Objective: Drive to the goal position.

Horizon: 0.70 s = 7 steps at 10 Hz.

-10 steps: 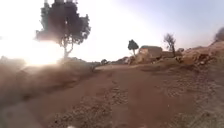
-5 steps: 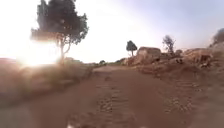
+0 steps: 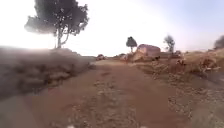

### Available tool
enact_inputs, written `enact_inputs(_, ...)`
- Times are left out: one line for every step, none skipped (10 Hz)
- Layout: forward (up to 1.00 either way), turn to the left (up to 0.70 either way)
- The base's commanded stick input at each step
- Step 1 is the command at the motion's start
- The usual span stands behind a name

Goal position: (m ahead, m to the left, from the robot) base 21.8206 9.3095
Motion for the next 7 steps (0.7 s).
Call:
enact_inputs(0.7, -0.3)
enact_inputs(0.7, 0.0)
enact_inputs(0.7, 0.0)
enact_inputs(0.7, 0.0)
enact_inputs(0.7, 0.0)
enact_inputs(0.7, 0.0)
enact_inputs(0.7, 0.0)
